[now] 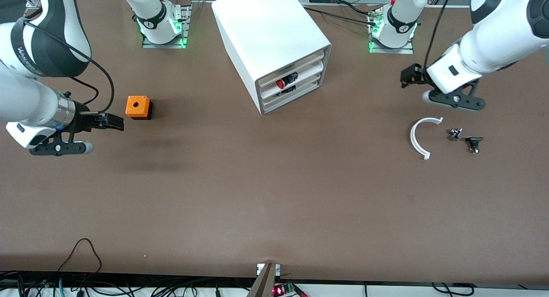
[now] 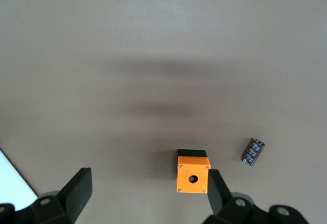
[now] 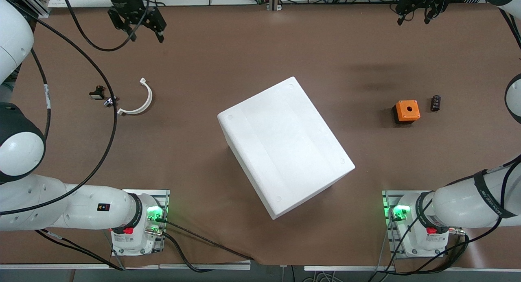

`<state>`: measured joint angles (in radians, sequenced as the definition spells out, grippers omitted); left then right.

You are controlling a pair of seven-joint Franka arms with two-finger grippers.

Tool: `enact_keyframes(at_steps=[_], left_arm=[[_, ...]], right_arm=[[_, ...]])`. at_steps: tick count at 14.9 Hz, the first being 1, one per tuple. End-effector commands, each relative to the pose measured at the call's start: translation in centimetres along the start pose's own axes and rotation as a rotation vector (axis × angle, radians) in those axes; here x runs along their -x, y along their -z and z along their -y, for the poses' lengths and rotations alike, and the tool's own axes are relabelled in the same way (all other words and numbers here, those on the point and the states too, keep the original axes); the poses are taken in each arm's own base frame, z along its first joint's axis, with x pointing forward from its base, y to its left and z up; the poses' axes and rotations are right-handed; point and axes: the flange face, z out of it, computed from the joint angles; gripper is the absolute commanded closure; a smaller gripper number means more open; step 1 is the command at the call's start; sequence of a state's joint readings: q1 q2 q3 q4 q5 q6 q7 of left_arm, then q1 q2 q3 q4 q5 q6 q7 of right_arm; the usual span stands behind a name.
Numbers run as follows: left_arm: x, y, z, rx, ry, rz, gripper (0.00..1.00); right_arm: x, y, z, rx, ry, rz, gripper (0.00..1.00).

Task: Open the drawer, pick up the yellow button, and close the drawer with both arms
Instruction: 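Move the left gripper toward the drawer handle while the right gripper advances, then grasp the lower drawer's handle with the left gripper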

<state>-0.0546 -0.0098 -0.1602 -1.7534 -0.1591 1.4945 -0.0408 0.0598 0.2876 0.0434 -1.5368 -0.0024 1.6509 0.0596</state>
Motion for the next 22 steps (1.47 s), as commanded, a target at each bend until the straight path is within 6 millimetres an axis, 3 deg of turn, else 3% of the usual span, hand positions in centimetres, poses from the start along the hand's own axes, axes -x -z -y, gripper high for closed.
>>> enact_keyframes(at_steps=[1, 8, 11, 13, 15, 20, 22], left_arm=[[0.7, -0.6, -1.8, 0.137, -0.021, 0.085, 0.00], [-2.8, -4.7, -5.1, 0.516, -0.032, 0.203, 0.00], [-4.5, -7.6, -7.7, 0.618, -0.047, 0.269, 0.00], [-5.1, -9.0, -10.4, 0.642, -0.120, 0.228, 0.00], [-6.0, -11.0, -12.1, 0.654, -0.180, 0.201, 0.00], [-7.8, -15.6, -11.1, 0.748, -0.379, 0.159, 0.01], [-7.9, -18.5, -10.3, 0.788, -0.437, 0.094, 0.01]], right_arm=[[-0.9, -1.4, 1.3, -0.010, 0.018, 0.015, 0.00], [-2.0, -3.5, 3.9, 0.000, -0.045, 0.024, 0.00], [-2.3, -3.3, 4.1, -0.010, -0.055, 0.007, 0.00], [-2.3, -3.3, 4.2, -0.010, -0.105, 0.006, 0.00], [-2.1, -3.3, 5.5, -0.004, -0.132, 0.007, 0.00], [-1.8, -3.0, 9.9, 0.007, -0.219, -0.009, 0.00], [-1.6, -2.4, 11.7, 0.008, -0.255, -0.025, 0.00]])
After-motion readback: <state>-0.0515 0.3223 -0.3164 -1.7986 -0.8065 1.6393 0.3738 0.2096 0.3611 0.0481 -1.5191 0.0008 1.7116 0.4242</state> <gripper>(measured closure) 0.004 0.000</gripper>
